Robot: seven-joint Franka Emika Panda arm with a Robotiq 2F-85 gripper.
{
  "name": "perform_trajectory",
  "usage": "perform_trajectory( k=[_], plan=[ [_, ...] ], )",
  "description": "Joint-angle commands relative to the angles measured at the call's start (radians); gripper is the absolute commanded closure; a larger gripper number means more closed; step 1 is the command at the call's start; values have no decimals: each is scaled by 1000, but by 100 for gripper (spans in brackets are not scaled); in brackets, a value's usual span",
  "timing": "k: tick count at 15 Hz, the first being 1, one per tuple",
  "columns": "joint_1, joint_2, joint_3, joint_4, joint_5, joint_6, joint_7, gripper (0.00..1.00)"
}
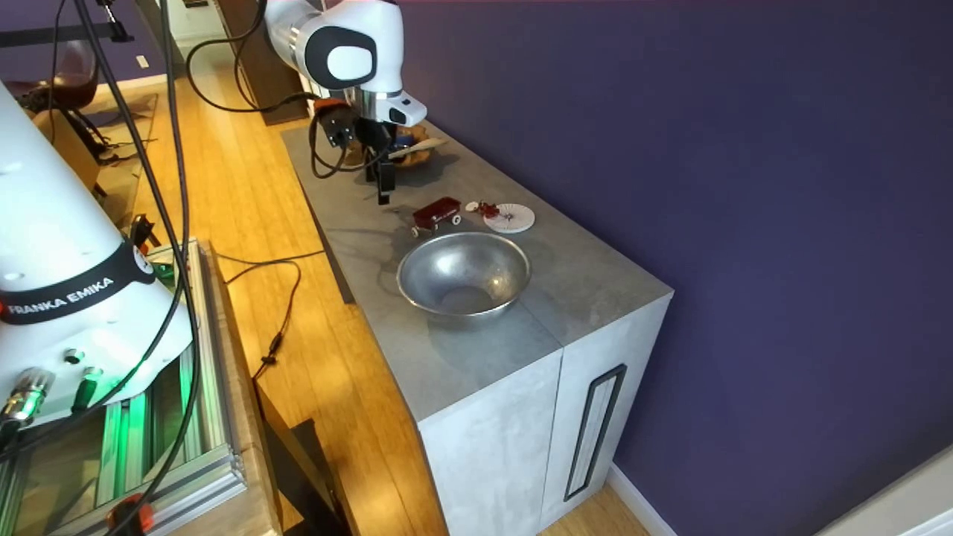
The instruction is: Pick up the red trolley and move it to the left side of the table, pick up the object from the kitchen counter and put it in th
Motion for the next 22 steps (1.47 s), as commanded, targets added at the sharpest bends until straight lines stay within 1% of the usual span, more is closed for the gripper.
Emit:
perform_trajectory(
  k=[1, 8, 10, 11, 12, 13, 14, 15, 17, 21, 22],
  plan=[
    [9, 43, -6, 21, 18, 44, 9, 0],
    [27, 98, -17, 62, 9, 70, 36, 0],
    [42, 113, -30, 75, -1, 76, 57, 1],
    [49, 118, -35, 79, -4, 80, 65, 19],
    [51, 122, -37, 82, -3, 83, 67, 26],
    [62, 123, -48, 84, -10, 84, 76, 29],
    [69, 126, -55, 86, -14, 84, 82, 35],
    [77, 129, -63, 89, -17, 82, 89, 44],
    [92, 132, -79, 93, -26, 76, 102, 59],
    [119, 138, -108, 98, -39, 67, 123, 85],
    [122, 140, -112, 99, -40, 65, 124, 94]
  ],
)
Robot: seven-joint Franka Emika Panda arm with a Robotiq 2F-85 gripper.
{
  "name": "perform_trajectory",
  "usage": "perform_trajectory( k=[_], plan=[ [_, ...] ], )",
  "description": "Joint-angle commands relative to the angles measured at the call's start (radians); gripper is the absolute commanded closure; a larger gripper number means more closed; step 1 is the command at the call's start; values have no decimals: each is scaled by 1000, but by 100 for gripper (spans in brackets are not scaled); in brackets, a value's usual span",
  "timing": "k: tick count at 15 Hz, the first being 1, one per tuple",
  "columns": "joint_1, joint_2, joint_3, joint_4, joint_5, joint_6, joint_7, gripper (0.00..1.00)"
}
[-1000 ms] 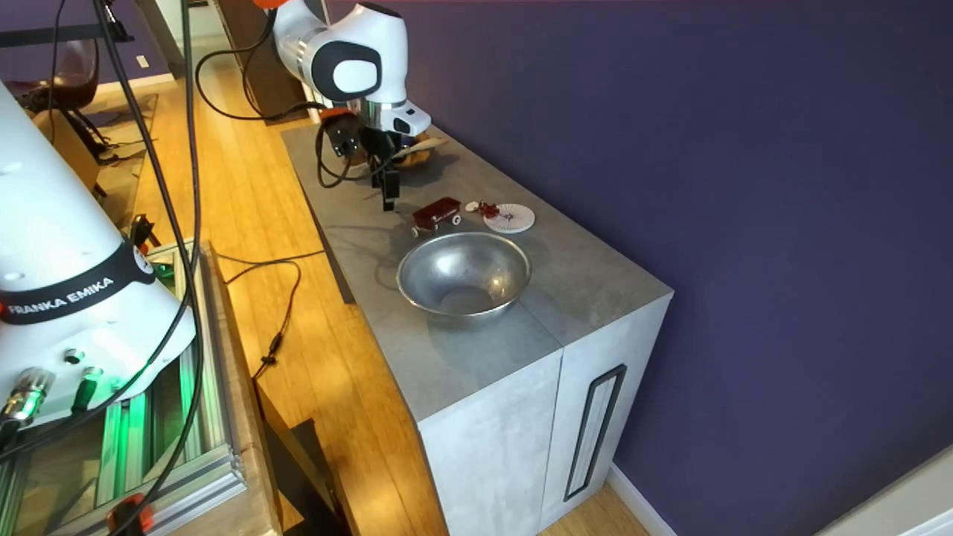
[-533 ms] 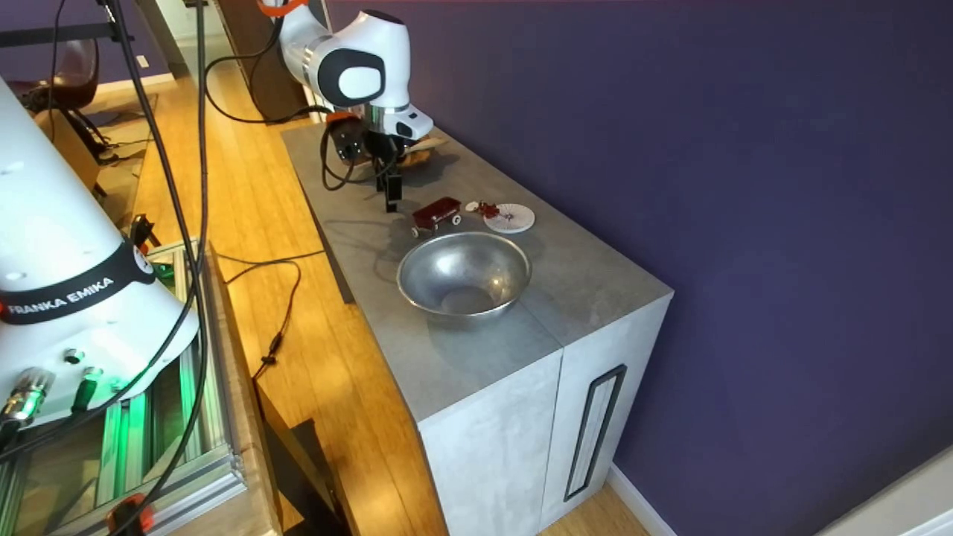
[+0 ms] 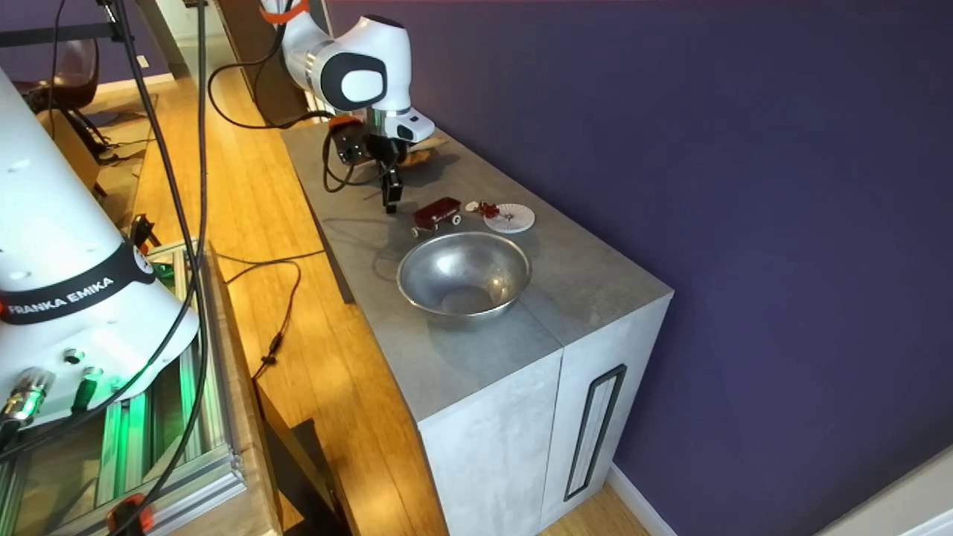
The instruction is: Pick up the red trolley and move it to the left side of the table, pick up the object from the kitchen counter and put it in th
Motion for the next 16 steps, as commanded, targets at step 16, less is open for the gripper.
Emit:
perform_trajectory(
  k=[16],
  plan=[
    [40, -243, -138, -95, -268, -128, 50, 98]
  ],
)
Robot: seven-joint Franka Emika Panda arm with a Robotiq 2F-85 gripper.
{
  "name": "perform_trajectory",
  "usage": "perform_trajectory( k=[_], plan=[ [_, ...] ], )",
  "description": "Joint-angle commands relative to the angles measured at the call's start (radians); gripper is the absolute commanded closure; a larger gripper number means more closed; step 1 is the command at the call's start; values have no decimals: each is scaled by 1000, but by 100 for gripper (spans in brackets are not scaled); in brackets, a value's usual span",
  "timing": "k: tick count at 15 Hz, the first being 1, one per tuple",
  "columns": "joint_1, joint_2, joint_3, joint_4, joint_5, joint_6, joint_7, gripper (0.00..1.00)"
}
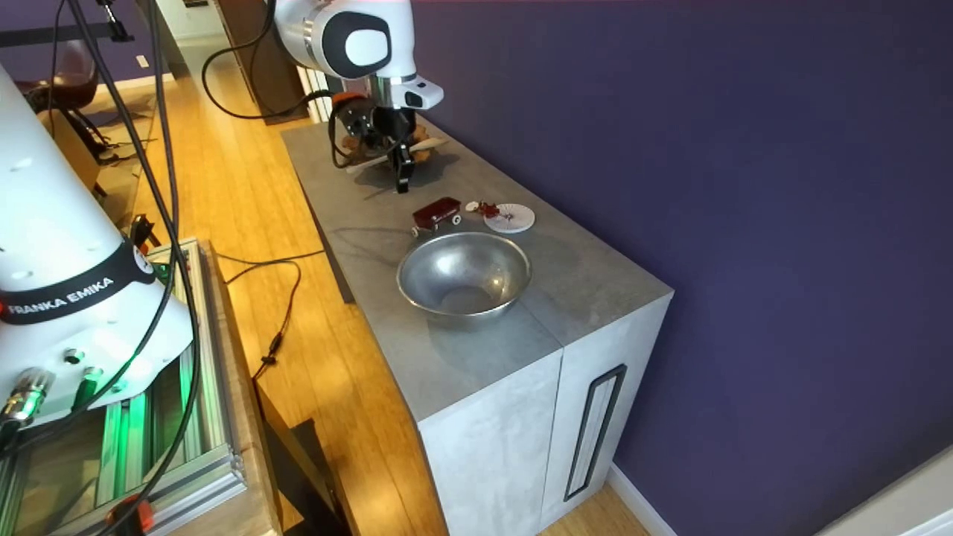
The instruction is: Pick up the red trolley and move it to the left side of the table, pick up the object from the kitchen counter and put it in th
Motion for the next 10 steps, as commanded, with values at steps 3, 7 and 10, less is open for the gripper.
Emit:
perform_trajectory(
  k=[3, 7, 10],
  plan=[
    [-23, -130, -63, -54, -229, -109, -1, 98],
    [-74, -112, -44, -28, -251, -113, -68, 98],
    [-94, -95, -45, -18, -281, -116, -116, 98]
  ],
)
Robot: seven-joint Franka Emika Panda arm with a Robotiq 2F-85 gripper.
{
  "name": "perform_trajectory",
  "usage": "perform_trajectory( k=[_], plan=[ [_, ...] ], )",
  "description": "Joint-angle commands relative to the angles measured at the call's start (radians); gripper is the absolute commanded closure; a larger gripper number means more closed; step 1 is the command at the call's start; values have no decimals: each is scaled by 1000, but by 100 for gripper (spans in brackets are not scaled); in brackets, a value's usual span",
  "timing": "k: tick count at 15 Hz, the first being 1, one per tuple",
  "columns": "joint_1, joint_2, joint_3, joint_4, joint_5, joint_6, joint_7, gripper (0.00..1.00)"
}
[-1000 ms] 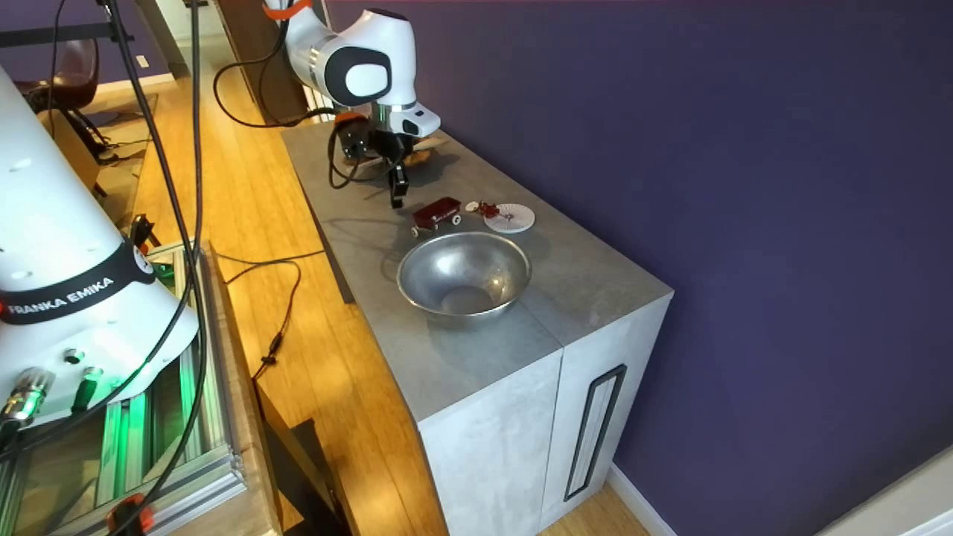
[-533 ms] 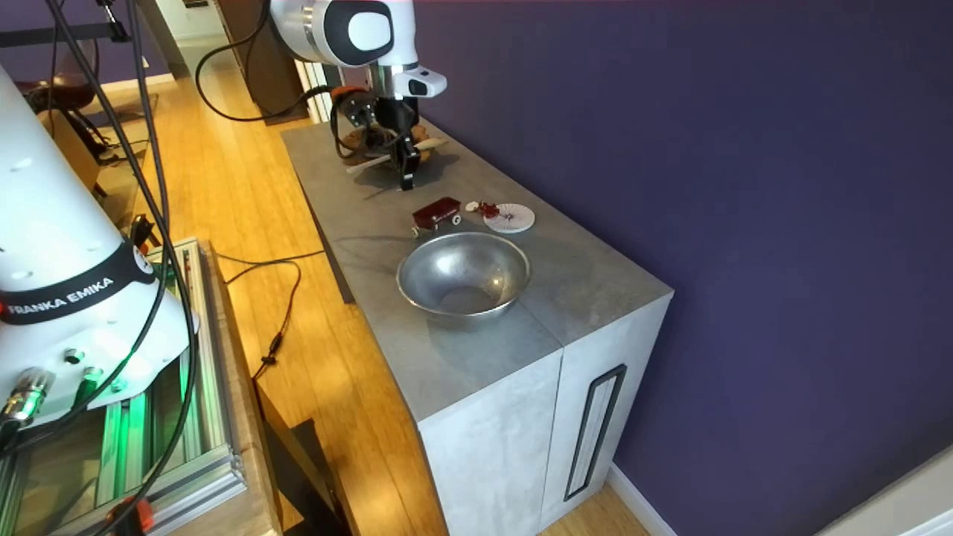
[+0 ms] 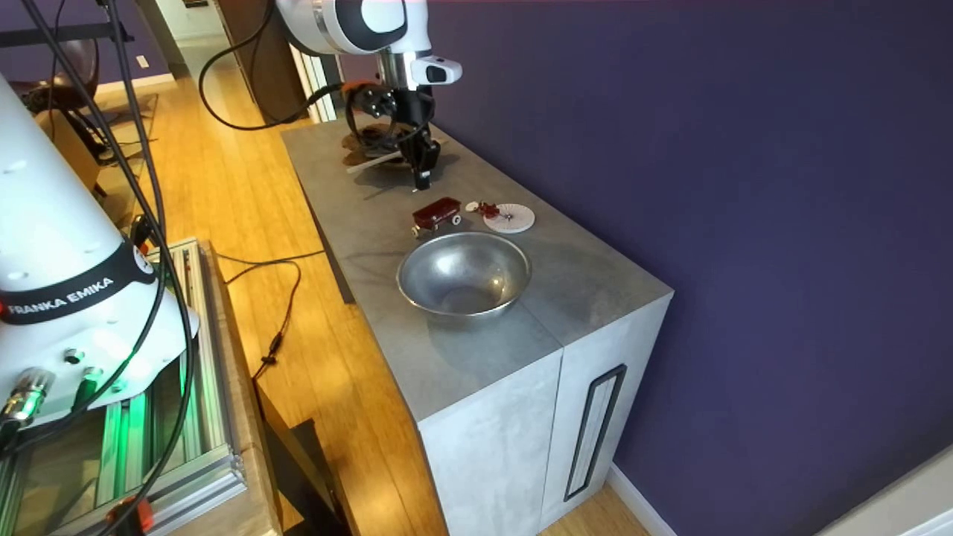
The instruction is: Pick up the red trolley and move it to the left side of the table, pick up the object from the kitchen counter and put it in th
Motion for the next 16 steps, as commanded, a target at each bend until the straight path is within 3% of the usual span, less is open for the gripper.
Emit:
perform_trajectory(
  k=[1, 6, 16],
  plan=[
    [-34, 11, 13, 11, -45, -16, -54, 98],
    [-52, 56, 43, 31, -18, 1, -136, 98],
    [-30, 137, 32, 79, -41, 67, -119, 98]
  ],
)
